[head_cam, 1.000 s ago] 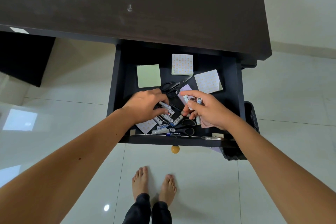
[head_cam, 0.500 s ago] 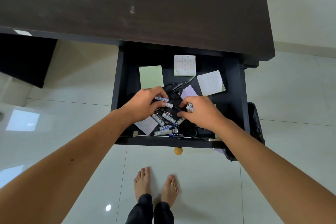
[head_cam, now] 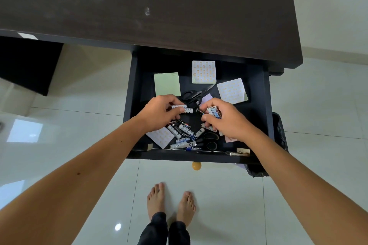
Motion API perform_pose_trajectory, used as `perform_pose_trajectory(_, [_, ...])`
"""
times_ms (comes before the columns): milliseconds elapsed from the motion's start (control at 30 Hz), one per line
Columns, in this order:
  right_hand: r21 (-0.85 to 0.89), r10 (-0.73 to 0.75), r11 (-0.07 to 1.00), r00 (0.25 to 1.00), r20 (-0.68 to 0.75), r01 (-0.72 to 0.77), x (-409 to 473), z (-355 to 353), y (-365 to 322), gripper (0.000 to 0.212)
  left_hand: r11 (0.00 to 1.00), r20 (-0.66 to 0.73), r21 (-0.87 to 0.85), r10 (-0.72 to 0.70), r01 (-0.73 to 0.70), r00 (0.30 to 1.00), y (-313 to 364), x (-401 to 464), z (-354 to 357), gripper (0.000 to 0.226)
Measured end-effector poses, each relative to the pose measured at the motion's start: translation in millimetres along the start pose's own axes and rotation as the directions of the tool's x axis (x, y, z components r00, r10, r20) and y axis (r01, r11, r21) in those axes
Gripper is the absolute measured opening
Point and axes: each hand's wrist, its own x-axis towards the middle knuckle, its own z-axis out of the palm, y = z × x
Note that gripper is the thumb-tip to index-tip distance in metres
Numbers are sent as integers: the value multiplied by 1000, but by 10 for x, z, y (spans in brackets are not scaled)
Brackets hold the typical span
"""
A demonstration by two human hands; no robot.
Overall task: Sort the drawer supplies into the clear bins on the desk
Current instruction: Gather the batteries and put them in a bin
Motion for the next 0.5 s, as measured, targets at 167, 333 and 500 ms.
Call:
perform_pose_trajectory(167, [-16,44,999,993,109,-42,7,-99,37,28,997,33,-80,-11,14,999,-22,23,-1,10])
perform_pose_trajectory(333, [14,68,997,987,144,-71,-31,-97,32,6,982,79,-187,28,-13,997,-17,29,-17,29])
perform_pose_trajectory(500, [-152,38,988,994,104,-21,-42,-92,37,27,941,84,-337,-5,33,996,29,15,-27,28])
